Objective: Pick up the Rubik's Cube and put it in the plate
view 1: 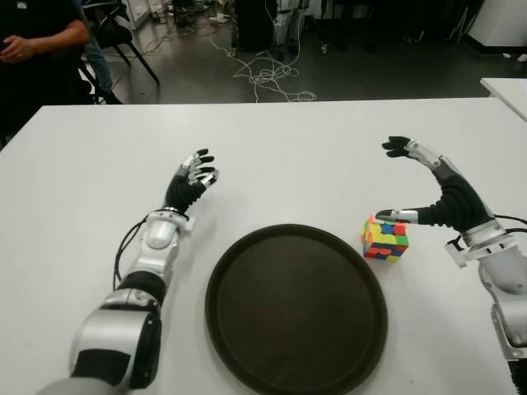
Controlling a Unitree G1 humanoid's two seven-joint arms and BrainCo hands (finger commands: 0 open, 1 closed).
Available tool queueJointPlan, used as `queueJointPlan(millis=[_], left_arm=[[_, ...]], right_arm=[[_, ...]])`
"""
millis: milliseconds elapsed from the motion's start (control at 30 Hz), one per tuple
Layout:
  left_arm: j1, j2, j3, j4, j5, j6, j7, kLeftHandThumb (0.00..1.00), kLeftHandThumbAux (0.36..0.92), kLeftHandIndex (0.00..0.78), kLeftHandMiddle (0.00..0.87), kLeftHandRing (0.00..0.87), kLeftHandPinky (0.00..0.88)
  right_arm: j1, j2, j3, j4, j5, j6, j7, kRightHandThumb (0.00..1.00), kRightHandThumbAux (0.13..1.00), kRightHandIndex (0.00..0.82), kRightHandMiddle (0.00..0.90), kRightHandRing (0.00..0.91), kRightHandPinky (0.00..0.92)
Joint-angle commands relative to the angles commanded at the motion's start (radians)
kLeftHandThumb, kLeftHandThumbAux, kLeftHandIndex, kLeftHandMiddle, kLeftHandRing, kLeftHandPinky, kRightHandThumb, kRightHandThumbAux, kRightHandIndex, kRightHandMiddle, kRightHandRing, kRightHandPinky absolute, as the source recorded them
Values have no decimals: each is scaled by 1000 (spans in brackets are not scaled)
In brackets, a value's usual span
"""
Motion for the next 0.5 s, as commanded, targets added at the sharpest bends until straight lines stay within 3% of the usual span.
queueJointPlan(millis=[233, 500], left_arm=[[-1, 1, 0, 3, 1, -3, -1, 169, 634, 133, 200, 199, 164], [2, 0, 3, -4, -7, -7, -15, 170, 663, 128, 185, 192, 174]], right_arm=[[12, -16, -3, -7, -65, 2, -21, 0, 846, 161, 180, 187, 186], [10, -61, 12, 28, -136, -78, -22, 0, 851, 167, 176, 180, 156]])
